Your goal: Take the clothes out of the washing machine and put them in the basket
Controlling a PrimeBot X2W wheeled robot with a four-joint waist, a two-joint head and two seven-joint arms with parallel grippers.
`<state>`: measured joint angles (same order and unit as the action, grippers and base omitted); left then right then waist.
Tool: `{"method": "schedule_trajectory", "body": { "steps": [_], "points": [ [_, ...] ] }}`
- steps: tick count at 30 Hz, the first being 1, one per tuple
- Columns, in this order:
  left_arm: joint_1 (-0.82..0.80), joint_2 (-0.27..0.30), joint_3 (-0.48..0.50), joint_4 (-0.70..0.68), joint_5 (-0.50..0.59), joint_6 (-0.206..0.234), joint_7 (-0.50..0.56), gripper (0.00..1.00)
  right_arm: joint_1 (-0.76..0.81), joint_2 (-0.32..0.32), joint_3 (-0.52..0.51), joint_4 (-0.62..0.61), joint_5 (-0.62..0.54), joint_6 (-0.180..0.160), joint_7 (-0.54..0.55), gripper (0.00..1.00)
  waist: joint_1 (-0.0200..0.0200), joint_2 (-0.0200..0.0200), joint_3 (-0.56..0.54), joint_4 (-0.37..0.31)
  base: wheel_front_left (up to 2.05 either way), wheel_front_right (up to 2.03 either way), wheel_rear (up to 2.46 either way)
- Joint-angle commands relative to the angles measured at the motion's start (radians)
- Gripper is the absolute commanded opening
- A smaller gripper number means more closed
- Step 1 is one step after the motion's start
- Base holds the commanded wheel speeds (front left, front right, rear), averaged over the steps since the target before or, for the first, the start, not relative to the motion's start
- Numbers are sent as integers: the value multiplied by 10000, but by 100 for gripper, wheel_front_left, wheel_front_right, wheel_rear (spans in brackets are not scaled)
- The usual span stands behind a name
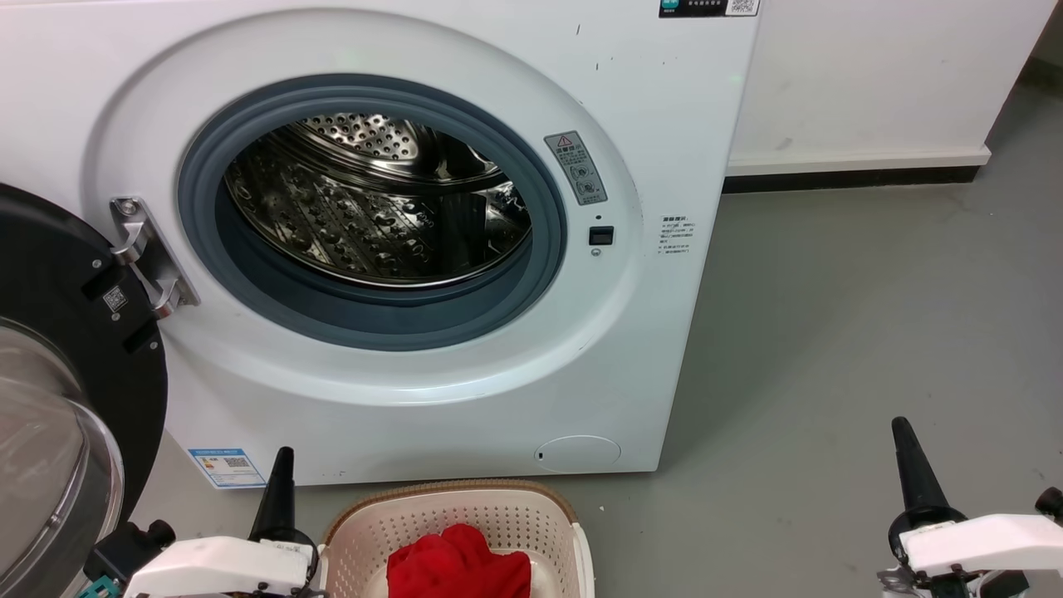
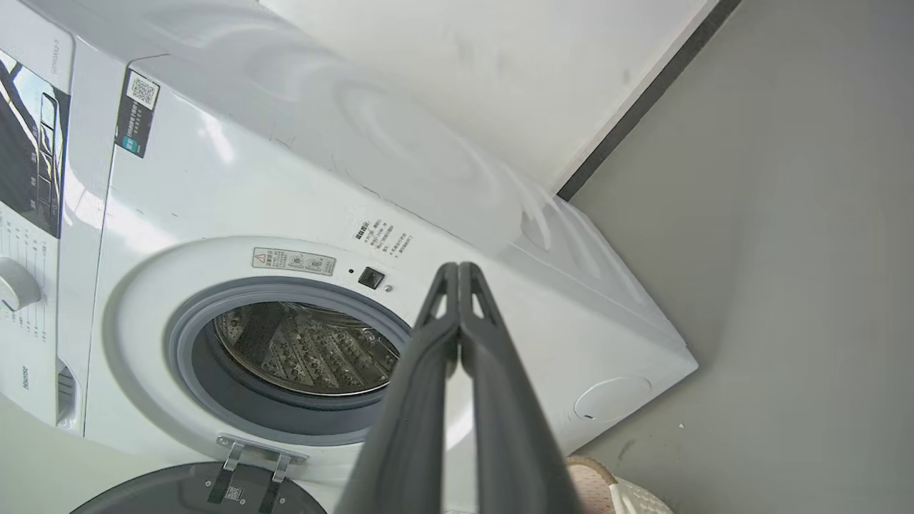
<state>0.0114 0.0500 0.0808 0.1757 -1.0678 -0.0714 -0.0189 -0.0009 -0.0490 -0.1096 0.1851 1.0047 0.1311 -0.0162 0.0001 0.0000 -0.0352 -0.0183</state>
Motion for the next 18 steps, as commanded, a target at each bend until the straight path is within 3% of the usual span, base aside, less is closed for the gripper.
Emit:
{"method": "schedule_trajectory", "body": {
  "steps": [1,18],
  "points": [
    [-210,7,69,-27,-247,-79,79,0,-278,-14,-6,-43,271,-1,38,0,-1,0,7,4,0,0,0],
    [-564,6,155,221,-1990,-266,511,0,-563,-16,-18,182,2220,-2,468,0,-1,0,112,54,0,0,0]
  ]
}}
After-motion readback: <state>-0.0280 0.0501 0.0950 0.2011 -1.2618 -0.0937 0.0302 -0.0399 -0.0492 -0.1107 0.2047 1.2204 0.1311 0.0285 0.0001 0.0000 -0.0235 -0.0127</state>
